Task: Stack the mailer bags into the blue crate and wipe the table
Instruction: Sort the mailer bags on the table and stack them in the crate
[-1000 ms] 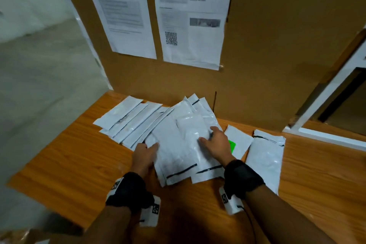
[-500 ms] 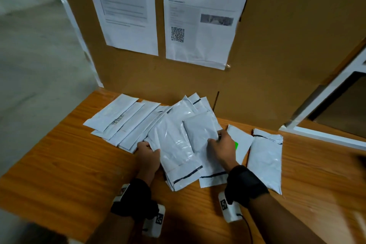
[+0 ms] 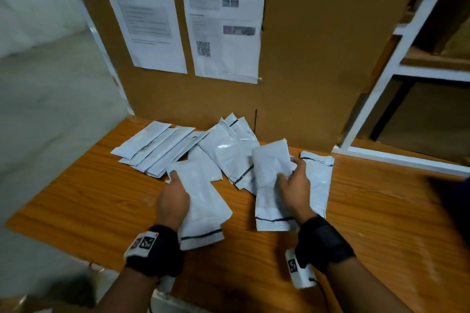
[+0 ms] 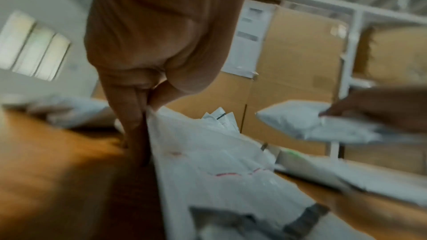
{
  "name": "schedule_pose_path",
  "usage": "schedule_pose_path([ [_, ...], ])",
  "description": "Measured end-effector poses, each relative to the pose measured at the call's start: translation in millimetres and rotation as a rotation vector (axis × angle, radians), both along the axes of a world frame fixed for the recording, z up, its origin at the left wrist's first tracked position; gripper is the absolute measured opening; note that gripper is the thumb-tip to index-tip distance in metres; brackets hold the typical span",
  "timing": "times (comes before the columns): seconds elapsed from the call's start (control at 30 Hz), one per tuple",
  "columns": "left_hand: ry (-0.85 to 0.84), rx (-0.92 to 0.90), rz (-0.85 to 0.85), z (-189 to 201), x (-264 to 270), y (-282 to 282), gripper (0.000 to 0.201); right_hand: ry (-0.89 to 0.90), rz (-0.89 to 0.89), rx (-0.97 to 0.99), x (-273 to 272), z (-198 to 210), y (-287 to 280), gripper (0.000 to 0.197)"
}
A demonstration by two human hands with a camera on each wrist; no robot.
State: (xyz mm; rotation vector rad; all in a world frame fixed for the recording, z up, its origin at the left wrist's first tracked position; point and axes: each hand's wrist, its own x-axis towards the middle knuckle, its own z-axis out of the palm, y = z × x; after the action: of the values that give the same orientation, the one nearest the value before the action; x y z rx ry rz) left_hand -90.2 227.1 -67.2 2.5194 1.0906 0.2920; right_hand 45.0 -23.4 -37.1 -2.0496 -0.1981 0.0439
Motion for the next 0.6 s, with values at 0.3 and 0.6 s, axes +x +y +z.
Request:
schedule_pose_path([
  [0.3,-0.534,-0.060,-0.276,52.2,-24.7,-142.3,0.027,-0.090,0.015,0.137,-53.5,24.5,-144.8,0.042],
  [0.6,-0.692,-0.250,-0.680,109.9,-1.5,-319.7,0.016,-0.244,-0.228,0.193,-109.1,69.2,-304.1,0.039],
])
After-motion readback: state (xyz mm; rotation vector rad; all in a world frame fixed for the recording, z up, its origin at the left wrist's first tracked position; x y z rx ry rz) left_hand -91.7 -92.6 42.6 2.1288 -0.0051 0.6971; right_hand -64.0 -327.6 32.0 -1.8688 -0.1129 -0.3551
